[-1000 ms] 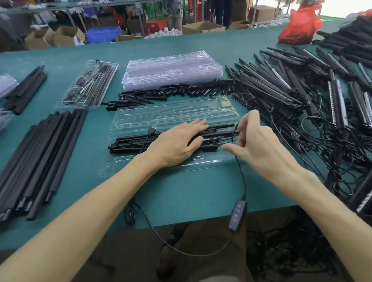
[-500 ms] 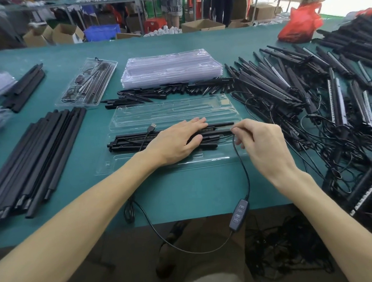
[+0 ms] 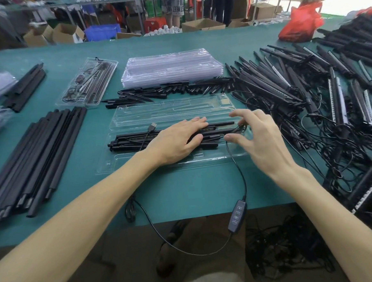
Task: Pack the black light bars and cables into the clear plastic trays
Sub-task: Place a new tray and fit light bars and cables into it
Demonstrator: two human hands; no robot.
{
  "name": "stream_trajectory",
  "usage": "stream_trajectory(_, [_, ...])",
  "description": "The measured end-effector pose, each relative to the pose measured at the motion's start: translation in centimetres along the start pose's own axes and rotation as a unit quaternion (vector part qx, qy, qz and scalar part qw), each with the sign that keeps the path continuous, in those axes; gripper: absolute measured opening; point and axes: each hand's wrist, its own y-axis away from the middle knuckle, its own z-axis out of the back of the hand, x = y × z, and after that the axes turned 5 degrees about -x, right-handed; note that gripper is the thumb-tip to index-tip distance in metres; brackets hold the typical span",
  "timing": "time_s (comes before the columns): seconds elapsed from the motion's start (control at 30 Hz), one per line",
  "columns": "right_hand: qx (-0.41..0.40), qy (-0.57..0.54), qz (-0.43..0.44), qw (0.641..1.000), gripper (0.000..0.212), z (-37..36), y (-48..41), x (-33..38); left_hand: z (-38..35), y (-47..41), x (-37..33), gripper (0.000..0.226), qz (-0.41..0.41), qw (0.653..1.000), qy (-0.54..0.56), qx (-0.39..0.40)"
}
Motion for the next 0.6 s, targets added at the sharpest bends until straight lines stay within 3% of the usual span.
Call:
stream_trajectory(0.1, [0.042,0.037,0.004,0.998,0.055,-0.1,-0.3,0.3,0.0,0.1,-0.1,0.050,0.000,1.000,0.001,-0.001])
stream_trajectory(0.3, [0.095,0.092,0.019,0.991,0.051,-0.7,0.0,1.3,0.1,0.0,-0.2,0.049,0.004,1.000,0.004,-0.006])
stream_trajectory(0.6, [0.126,0.039,0.041,0.990,0.050,-0.7,-1.2,1.8,0.4,0.0,-0.3,0.048,0.013,1.000,0.013,0.002])
